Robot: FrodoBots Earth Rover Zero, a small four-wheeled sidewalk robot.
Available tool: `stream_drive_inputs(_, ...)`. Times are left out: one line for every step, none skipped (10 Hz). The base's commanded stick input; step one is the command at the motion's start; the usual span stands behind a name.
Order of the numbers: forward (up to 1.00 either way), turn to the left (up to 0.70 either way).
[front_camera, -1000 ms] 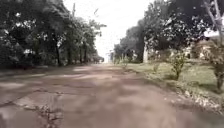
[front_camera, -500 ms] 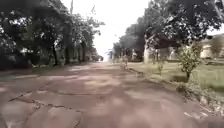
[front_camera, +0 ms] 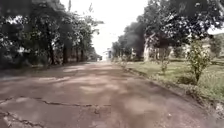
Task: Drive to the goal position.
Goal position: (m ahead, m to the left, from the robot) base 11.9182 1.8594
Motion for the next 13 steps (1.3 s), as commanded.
stream_drive_inputs(1.00,0.00)
stream_drive_inputs(1.00,0.00)
stream_drive_inputs(1.00,0.00)
stream_drive_inputs(1.00,0.00)
stream_drive_inputs(1.00,0.00)
stream_drive_inputs(1.00,0.00)
stream_drive_inputs(1.00,0.00)
stream_drive_inputs(1.00,0.00)
stream_drive_inputs(1.00,0.00)
stream_drive_inputs(1.00,0.21)
stream_drive_inputs(1.00,0.16)
stream_drive_inputs(1.00,0.10)
stream_drive_inputs(1.00,0.04)
